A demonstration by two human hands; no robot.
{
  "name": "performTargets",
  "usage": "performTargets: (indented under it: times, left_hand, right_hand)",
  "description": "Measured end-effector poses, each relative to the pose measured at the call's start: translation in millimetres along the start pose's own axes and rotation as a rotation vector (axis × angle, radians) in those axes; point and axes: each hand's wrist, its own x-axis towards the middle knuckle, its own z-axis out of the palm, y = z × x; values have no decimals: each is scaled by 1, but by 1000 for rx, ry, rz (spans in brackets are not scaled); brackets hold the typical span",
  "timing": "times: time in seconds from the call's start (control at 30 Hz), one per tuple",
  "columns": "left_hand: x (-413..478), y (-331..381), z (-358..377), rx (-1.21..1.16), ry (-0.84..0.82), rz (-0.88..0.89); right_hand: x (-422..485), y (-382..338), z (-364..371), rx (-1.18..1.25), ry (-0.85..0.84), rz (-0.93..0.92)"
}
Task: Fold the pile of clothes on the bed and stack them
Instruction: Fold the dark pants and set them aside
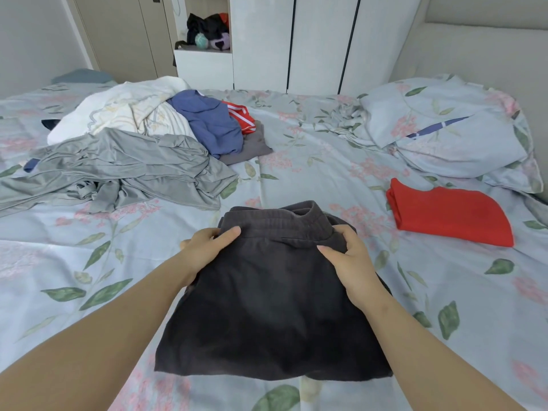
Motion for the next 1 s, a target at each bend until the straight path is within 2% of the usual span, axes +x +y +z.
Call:
performTargets:
  times: [0.13, 0.3, 0.37, 0.43, 0.47, 0.53, 0.57, 0.63, 0.7, 0.77, 0.83, 1.0]
  left_hand:
    - [-8, 10, 6, -14, 17, -21]
    - [-2, 22, -5, -301, -56, 93]
    - [1, 36, -6, -354, -21, 158]
    - [5, 50, -3, -342, 47, 228]
    - [10, 52, -2, -246, 90, 239]
    - [20, 46, 2, 295, 165, 224]
    - [21, 40, 6, 546, 199, 237]
    - [15, 25, 16, 773, 174, 380]
    - [3, 9, 26, 929, 42, 523]
    - [-13, -12, 31, 1095, -58, 527]
    - [-27, -30, 28, 1116, -56, 499]
    - [-55, -52, 16, 1171, -44, 560]
  right_hand:
    - [6, -14, -2, 153, -23, 46]
    - [20, -29, -6, 209, -17, 40]
    - [27, -29, -9, 208, 14, 53]
    - [35, -25, -10, 102, 118, 43]
    - [40, -22, -11, -19, 183, 35]
    - [43, -14, -13, -472, 227, 47]
    - [40, -11, -12, -744, 192, 24]
    - [28, -4, -9, -1069, 54, -112]
    - [11, 4, -3, -1130, -167, -148]
    - [-10, 20, -1, -1199, -327, -96]
    - [-25, 31, -5, -1251, -346, -84]
    - [-57, 34, -16, -1318, -366, -133]
